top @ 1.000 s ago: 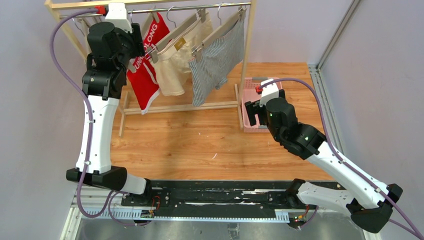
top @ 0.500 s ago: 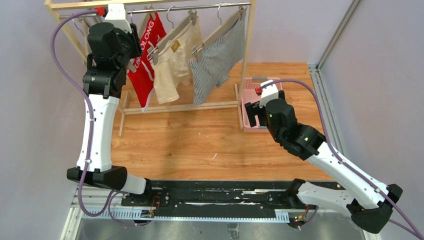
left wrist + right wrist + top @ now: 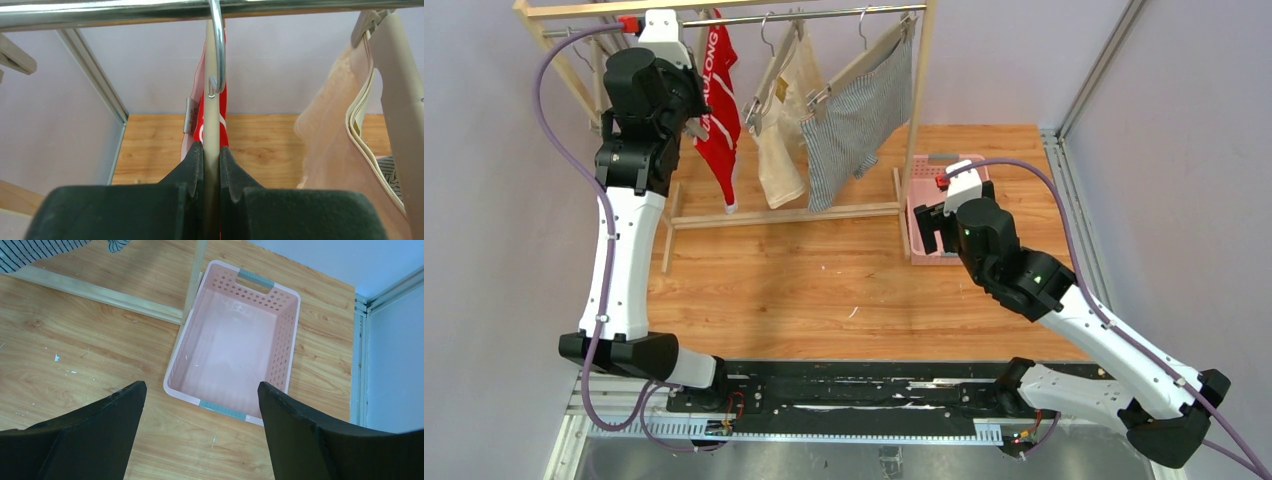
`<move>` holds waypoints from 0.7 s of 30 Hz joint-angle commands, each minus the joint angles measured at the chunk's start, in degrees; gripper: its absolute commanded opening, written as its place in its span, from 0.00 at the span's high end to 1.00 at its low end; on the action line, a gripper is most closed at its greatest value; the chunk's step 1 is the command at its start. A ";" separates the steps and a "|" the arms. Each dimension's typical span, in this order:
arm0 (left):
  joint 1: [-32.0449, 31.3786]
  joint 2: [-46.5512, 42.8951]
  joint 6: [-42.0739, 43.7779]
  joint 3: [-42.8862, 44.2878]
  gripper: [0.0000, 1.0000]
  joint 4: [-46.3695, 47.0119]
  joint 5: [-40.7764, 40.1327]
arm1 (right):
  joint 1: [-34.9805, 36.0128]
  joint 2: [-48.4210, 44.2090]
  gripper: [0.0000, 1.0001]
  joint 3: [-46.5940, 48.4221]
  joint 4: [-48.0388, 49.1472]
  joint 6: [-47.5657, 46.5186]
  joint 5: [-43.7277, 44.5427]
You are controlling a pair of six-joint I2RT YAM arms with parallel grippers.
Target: Remove the underwear clipped to the hanger
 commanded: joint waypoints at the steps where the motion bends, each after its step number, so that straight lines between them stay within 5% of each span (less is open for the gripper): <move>1: 0.62 -2.56 -0.54 -1.30 1.00 7.63 1.20 | 0.72 -0.54 0.16 -1.12 1.40 0.07 0.40; 21: 0.71 -11.94 4.56 -13.62 1.00 15.83 -0.06 | 0.72 2.20 0.16 -2.58 3.96 -1.35 0.42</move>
